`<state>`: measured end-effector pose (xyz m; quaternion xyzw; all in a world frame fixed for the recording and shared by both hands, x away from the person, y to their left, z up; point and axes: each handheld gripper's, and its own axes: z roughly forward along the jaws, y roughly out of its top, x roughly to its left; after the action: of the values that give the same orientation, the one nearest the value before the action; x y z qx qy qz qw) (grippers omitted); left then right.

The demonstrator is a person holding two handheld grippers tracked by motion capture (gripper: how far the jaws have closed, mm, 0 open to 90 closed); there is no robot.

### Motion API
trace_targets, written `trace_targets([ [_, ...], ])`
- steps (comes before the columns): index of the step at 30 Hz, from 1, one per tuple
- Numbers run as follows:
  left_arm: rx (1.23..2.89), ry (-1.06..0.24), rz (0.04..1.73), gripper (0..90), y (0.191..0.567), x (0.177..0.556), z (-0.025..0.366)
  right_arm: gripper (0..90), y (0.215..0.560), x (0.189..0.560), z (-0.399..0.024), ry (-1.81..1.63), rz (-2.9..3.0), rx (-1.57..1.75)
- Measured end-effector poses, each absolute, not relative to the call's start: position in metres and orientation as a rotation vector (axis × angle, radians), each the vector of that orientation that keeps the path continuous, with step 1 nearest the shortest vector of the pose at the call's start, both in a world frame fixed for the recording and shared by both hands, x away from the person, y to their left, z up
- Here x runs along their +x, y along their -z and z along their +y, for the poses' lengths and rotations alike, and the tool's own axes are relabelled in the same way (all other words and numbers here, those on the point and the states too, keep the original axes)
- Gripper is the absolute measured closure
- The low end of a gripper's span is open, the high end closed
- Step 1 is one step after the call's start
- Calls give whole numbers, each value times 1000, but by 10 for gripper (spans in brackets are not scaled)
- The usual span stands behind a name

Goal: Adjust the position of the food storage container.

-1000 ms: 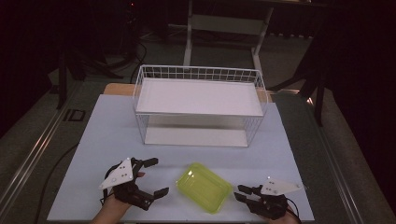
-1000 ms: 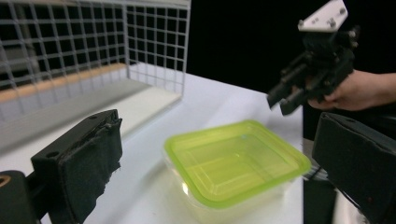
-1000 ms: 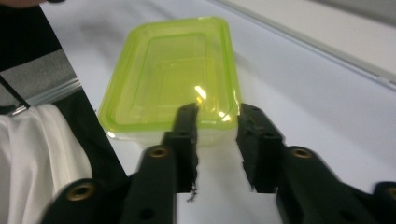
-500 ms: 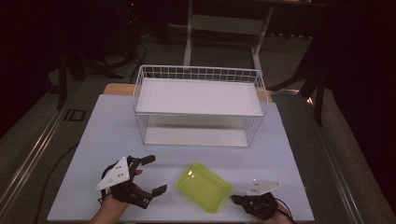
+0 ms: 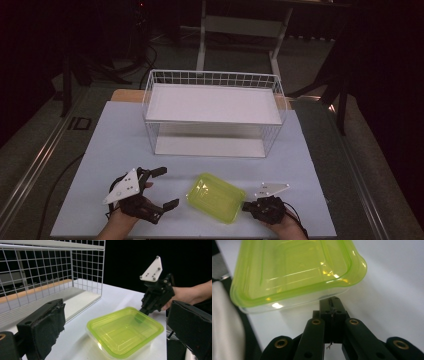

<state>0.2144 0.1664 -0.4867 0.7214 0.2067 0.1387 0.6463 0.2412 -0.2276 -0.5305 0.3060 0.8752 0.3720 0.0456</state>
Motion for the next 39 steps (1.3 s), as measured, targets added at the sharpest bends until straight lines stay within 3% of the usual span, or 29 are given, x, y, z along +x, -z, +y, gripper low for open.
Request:
trace_targets([
  [9,1638,-313,473,26,487,214,167,898,531,264,-218,-1168,2606,948],
  [22,1645,-318,486,26,489,215,167,896,532,251,-219,-1154,2632,965],
  [39,1637,-308,508,26,491,217,171,896,536,276,-192,-1175,2618,991],
])
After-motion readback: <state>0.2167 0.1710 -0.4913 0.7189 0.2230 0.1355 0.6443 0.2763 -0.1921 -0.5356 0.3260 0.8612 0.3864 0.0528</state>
